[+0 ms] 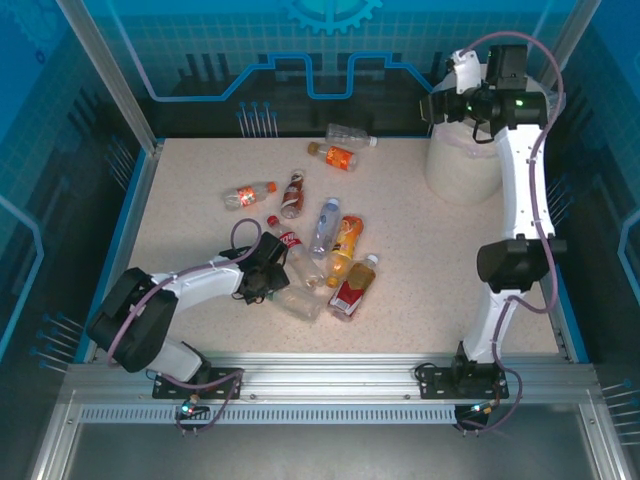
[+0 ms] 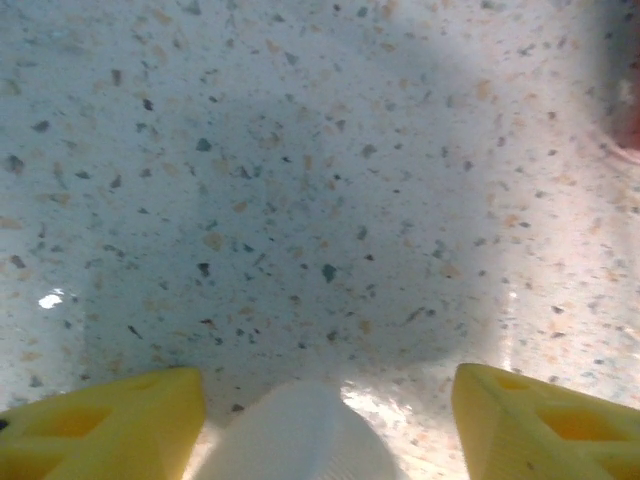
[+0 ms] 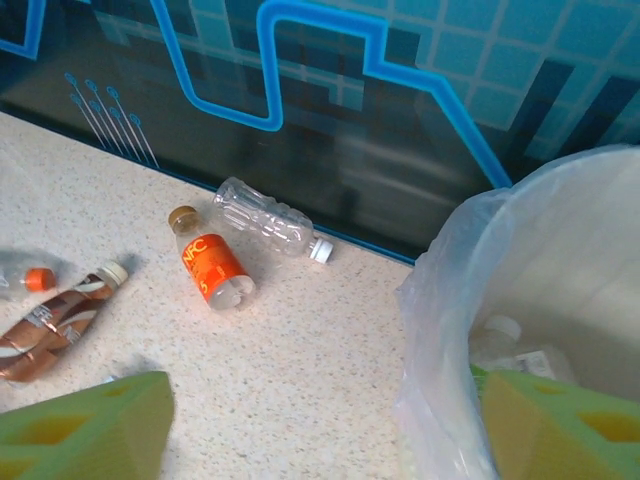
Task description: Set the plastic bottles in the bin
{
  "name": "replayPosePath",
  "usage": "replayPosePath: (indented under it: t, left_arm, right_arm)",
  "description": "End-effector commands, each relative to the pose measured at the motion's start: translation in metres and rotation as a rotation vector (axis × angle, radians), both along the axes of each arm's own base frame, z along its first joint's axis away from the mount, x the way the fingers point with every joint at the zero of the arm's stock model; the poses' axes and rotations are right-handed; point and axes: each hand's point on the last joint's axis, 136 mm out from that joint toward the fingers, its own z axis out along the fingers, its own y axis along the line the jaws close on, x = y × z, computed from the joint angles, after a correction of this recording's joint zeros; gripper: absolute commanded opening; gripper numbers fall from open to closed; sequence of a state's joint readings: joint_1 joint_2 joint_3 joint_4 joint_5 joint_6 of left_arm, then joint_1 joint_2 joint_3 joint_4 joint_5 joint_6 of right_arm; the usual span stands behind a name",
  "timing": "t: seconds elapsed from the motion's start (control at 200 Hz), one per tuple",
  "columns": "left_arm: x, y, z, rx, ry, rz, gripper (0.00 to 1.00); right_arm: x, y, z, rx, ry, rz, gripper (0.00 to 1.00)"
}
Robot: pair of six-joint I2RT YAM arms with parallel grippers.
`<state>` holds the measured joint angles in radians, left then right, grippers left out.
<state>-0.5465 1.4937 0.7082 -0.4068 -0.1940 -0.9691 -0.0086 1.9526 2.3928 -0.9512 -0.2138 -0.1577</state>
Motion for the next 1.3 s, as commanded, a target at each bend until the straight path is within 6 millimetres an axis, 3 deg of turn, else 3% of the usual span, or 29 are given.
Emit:
replayPosePath:
  t: [0.0, 0.14, 0.235, 0.435, 0.605, 0.805, 0.905, 1.065, 1.296]
  left_arm:
    - [0.023, -0.047, -0.004, -0.172, -0.063, -0.052, 0.62]
    - [0.025, -0.049, -0.002, -0.189, -0.078, -0.046, 0.57]
    - [0.026, -0.047, 0.008, -0.176, -0.093, -0.047, 0.72]
    - [0.016, -0.035, 0.036, -0.165, -0.097, 0.006, 0.88]
    - [-0.018, -0.027, 0.040, -0.155, -0.043, 0.116, 0.96]
    - [-0.048, -0.034, 0.025, -0.139, 0.040, 0.177, 0.96]
    - [-0.054, -0.037, 0.017, -0.104, 0.061, 0.157, 0.95]
    - [-0.053, -0.049, 0.008, -0.101, 0.060, 0.060, 0.82]
    - [-0.051, -0.039, 0.005, -0.062, 0.009, 0.014, 0.60]
  right_arm:
    - [-0.032, 0.015, 0.034, -0.021, -0.079, -0.006, 0.91]
    - [-0.070, 0.036, 0.025, -0.049, -0.090, 0.004, 0.99]
    - [-0.100, 0.061, 0.008, -0.041, -0.089, 0.062, 1.00]
    - [-0.157, 0.108, -0.053, 0.009, -0.007, 0.113, 1.00]
    - [-0.190, 0.105, -0.096, 0.002, 0.066, 0.038, 1.00]
    - [-0.218, 0.093, -0.101, 0.063, 0.051, 0.014, 1.00]
    - [-0.228, 0.090, -0.102, 0.083, 0.045, 0.019, 1.00]
    - [-0.240, 0.091, -0.108, 0.131, 0.047, 0.037, 1.00]
    - [-0.257, 0.106, -0.105, 0.219, 0.012, 0.142, 1.00]
